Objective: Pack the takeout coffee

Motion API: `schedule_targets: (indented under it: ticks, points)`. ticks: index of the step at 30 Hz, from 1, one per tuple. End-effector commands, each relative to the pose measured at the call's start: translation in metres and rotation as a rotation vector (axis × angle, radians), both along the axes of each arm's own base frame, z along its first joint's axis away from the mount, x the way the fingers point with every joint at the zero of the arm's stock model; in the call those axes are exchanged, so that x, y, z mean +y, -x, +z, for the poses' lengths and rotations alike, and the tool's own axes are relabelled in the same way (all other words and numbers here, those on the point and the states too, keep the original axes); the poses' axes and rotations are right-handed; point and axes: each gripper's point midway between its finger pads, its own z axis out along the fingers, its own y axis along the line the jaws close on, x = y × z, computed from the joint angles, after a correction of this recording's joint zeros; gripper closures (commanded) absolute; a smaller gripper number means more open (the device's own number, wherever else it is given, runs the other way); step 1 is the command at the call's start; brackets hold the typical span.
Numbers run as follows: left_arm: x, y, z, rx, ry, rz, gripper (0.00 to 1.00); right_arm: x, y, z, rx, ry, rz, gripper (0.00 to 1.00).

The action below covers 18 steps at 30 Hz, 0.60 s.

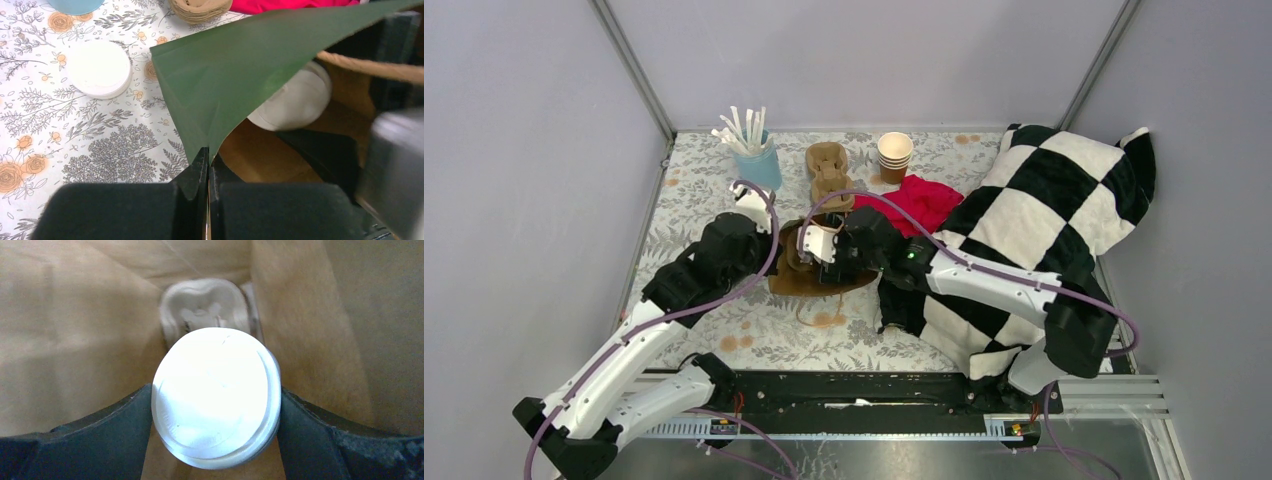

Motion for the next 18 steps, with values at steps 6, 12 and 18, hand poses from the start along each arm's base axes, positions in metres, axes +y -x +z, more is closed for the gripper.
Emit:
schedule_targets:
  ticks: [6,12,18]
  points:
    - [0.001,-0.003,0.02,0.001,-0.017,0.014,1.0,0.01,0.065,0.07,0.124,-0.206,0.22,0.34]
    - [-0.003,-0.001,0.037,0.044,-0.011,0.009,1.0,0.014,0.085,0.104,0.221,-0.319,0.245,0.36]
    - [-0.01,0.007,0.041,0.175,0.018,0.033,1.0,0.011,0.092,0.137,0.263,-0.414,0.215,0.36]
